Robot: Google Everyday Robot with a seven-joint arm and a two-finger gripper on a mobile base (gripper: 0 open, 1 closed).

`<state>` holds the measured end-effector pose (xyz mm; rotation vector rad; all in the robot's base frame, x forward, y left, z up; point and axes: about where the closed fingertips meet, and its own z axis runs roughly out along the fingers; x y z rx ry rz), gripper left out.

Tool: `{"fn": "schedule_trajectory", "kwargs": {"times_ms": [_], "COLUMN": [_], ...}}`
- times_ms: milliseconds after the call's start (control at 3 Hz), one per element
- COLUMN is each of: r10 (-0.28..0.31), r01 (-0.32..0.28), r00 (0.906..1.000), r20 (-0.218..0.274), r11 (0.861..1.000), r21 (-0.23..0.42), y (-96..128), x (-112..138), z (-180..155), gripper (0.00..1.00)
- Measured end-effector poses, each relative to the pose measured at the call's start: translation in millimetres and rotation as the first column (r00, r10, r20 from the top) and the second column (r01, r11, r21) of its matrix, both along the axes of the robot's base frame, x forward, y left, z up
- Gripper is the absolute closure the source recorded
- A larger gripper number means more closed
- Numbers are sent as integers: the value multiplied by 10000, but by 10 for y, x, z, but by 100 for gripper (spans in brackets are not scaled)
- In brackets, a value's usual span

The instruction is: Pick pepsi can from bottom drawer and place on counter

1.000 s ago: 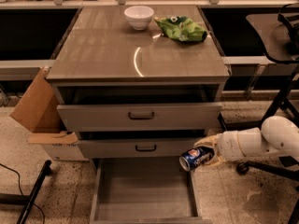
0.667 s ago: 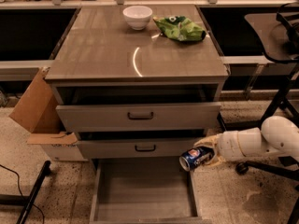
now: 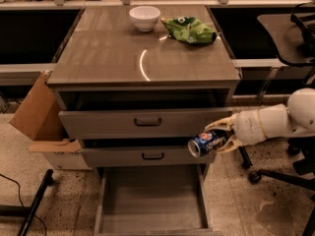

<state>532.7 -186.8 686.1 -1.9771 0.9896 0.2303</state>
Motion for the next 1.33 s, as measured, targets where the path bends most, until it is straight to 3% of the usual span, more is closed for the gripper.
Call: {"fn": "schedule_trajectory", "kwargs": {"times_ms": [333, 667, 1000, 1333], "r10": [-521, -519, -122, 372], "r01": [522, 520, 120, -380], "r00": [9985, 9985, 9997, 9982], "r20": [148, 148, 226, 472], "r11": [9986, 9986, 9999, 9991], "r21": [-93, -92, 101, 164], "y": [61, 61, 161, 375], "x": [84, 84, 92, 187], "z": [607, 608, 852, 1389], "gripper": [100, 100, 100, 100]}}
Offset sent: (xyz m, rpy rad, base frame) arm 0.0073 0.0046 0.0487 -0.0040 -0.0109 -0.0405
